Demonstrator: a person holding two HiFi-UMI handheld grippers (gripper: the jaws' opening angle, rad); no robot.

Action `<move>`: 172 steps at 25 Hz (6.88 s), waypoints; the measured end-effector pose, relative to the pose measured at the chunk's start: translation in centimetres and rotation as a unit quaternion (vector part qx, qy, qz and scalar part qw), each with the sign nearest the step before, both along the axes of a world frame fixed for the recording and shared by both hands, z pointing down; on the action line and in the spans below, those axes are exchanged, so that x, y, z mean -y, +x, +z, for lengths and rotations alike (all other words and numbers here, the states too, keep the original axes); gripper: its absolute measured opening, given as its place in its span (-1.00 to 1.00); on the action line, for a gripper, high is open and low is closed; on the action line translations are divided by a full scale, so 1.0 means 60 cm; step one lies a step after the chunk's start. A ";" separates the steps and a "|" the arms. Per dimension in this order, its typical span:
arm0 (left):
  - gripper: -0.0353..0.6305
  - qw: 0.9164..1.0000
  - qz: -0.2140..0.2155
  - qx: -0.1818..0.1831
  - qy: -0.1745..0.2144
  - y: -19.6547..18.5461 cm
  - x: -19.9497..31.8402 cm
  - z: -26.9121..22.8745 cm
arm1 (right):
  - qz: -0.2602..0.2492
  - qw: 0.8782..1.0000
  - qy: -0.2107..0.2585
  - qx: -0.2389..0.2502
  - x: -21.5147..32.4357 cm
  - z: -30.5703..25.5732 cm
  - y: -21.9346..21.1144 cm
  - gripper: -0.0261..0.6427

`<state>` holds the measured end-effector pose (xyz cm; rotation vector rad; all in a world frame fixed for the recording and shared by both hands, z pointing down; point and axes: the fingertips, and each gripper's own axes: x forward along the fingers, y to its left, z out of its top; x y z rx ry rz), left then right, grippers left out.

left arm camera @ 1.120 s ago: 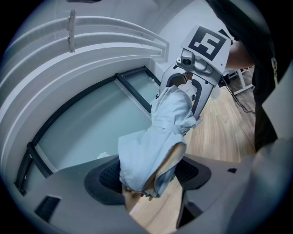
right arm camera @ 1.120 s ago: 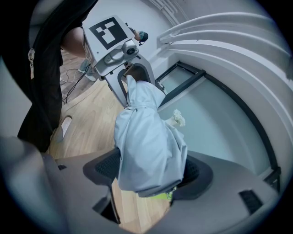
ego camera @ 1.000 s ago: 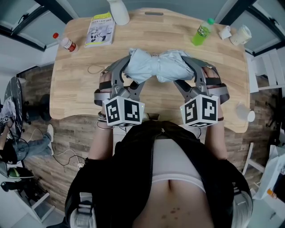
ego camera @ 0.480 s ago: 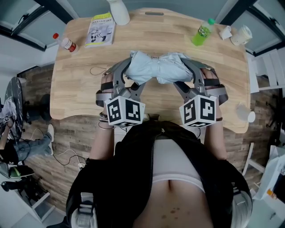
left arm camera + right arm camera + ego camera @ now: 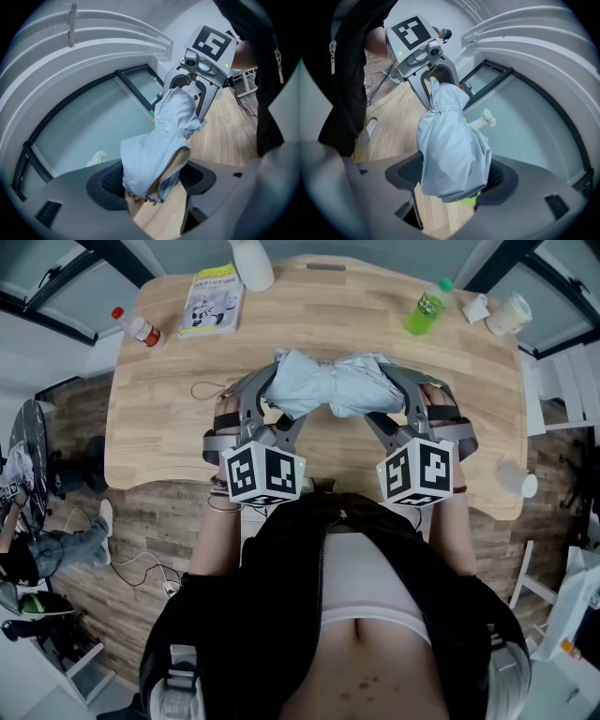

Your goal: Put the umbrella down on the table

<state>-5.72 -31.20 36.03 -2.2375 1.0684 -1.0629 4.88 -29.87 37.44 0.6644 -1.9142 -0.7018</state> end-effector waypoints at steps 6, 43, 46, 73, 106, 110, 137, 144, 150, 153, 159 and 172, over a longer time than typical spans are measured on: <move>0.08 1.000 0.000 0.002 -0.006 0.000 -0.002 0.008 | 0.000 1.000 -0.006 -0.002 -0.003 0.008 -0.001 0.15; 0.08 0.998 0.000 0.012 -0.058 -0.006 -0.014 0.064 | -0.004 0.999 -0.050 -0.013 -0.015 0.062 -0.010 0.15; 0.08 0.998 0.001 0.012 -0.065 -0.005 -0.016 0.071 | -0.002 0.998 -0.057 -0.015 -0.016 0.069 -0.010 0.15; 0.08 0.995 -0.005 0.011 -0.101 -0.005 -0.023 0.110 | -0.003 0.996 -0.081 -0.026 -0.026 0.105 -0.010 0.15; 0.08 0.989 -0.007 0.019 -0.148 -0.002 -0.028 0.158 | -0.010 0.992 -0.119 -0.035 -0.032 0.151 -0.009 0.15; 0.08 0.988 -0.007 0.019 -0.156 -0.001 -0.029 0.167 | -0.010 0.991 -0.125 -0.037 -0.033 0.158 -0.008 0.15; 0.06 0.984 -0.002 0.025 -0.177 0.004 -0.034 0.211 | -0.012 0.987 -0.157 -0.035 -0.036 0.209 -0.005 0.15; 0.06 0.983 -0.002 0.025 -0.184 0.006 -0.034 0.221 | -0.012 0.986 -0.163 -0.038 -0.037 0.218 -0.003 0.15; 0.06 0.981 -0.002 0.023 -0.192 0.007 -0.031 0.230 | -0.012 0.985 -0.169 -0.042 -0.034 0.226 -0.002 0.15; 0.06 0.981 -0.002 0.024 -0.194 0.006 -0.030 0.233 | -0.013 0.984 -0.171 -0.041 -0.033 0.229 -0.003 0.15; 0.06 0.980 -0.001 0.027 -0.199 0.006 -0.030 0.239 | -0.013 0.983 -0.177 -0.040 -0.033 0.236 -0.004 0.15; 0.06 0.978 -0.005 0.028 -0.209 0.001 -0.034 0.258 | -0.014 0.981 -0.188 -0.043 -0.038 0.255 -0.009 0.15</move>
